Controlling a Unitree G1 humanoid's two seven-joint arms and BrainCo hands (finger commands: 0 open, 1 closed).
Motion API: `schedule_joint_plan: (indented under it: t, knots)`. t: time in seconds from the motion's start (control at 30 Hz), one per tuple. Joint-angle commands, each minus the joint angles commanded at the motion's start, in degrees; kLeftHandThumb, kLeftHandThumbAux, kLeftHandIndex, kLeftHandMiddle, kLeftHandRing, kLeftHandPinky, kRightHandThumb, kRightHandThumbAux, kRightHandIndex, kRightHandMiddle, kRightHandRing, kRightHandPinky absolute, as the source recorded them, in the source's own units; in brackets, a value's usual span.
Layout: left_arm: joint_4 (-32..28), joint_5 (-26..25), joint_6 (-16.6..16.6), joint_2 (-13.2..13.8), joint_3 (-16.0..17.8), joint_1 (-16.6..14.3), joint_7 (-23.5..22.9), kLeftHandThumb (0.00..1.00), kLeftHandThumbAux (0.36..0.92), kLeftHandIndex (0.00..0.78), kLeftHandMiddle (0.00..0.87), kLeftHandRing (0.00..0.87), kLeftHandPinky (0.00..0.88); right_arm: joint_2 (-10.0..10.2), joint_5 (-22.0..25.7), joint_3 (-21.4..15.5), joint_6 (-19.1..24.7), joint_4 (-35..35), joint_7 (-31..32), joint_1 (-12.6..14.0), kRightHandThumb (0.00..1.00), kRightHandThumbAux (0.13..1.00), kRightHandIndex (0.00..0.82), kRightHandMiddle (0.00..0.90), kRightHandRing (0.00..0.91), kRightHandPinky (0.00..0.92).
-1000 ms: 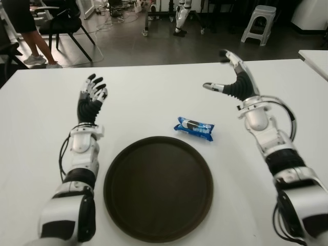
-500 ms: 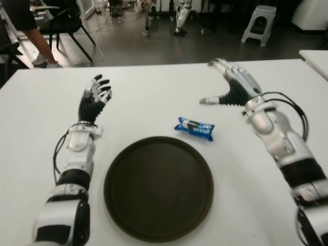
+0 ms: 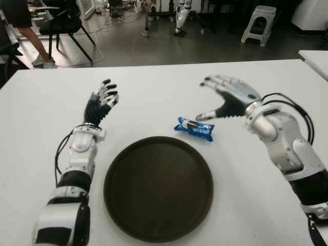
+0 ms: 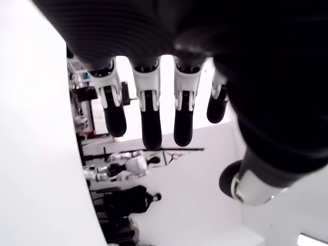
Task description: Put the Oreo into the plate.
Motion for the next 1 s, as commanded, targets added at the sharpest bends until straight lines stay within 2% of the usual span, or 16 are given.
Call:
schedule_joint_plan:
  t: [0.07,0.17,0.33,0.57,0.8,1.0]
  knots:
    - [1.3,-0.2,0.6,0.1,0.3,-0.5,-0.4,0.04,0.632,0.107,0.193,0.191,0.199,-0.3,-0.2,0.5,-0.6,0.1,0.4,-0.1,0.0,0.296,0.0,0.0,0.0,0.0]
    - [3.5,-0.4,2.3,0.2,0.6,-1.7,-0.4,0.044,0.627,0.109,0.198,0.198,0.213,0.8,-1.0,2.3,-1.0,1.2,0.2,-0.4,0.0,0.294,0.0,0.0,0.0,0.0]
    - [5.8,-0.5,3.6,0.4,1.0,-2.8,-0.2,0.049,0.638,0.119,0.202,0.208,0.238,1.3,-1.1,3.9,-1.1,3.3,1.3,-1.4,0.0,0.294,0.0,0.0,0.0,0.0]
    - [8.4,-0.7,5.2,0.5,1.8,-4.1,0.0,0.048,0.683,0.127,0.2,0.214,0.246,2.6,-3.3,6.4,3.1,4.2,6.2,-2.7,0.0,0.283,0.0,0.0,0.0,0.0]
    - [9.0,-0.3,5.7,0.5,1.8,-4.4,0.5,0.051,0.702,0.131,0.208,0.216,0.247,3.8,-6.5,7.5,6.3,4.6,6.8,-2.9,0.0,0.288,0.0,0.005,0.0,0.0]
    - [9.5,0.0,6.3,0.5,1.7,-4.6,0.9,0.063,0.709,0.135,0.21,0.214,0.242,4.5,-9.6,8.6,7.9,5.1,5.6,-3.0,0.0,0.318,0.0,0.03,0.021,0.041]
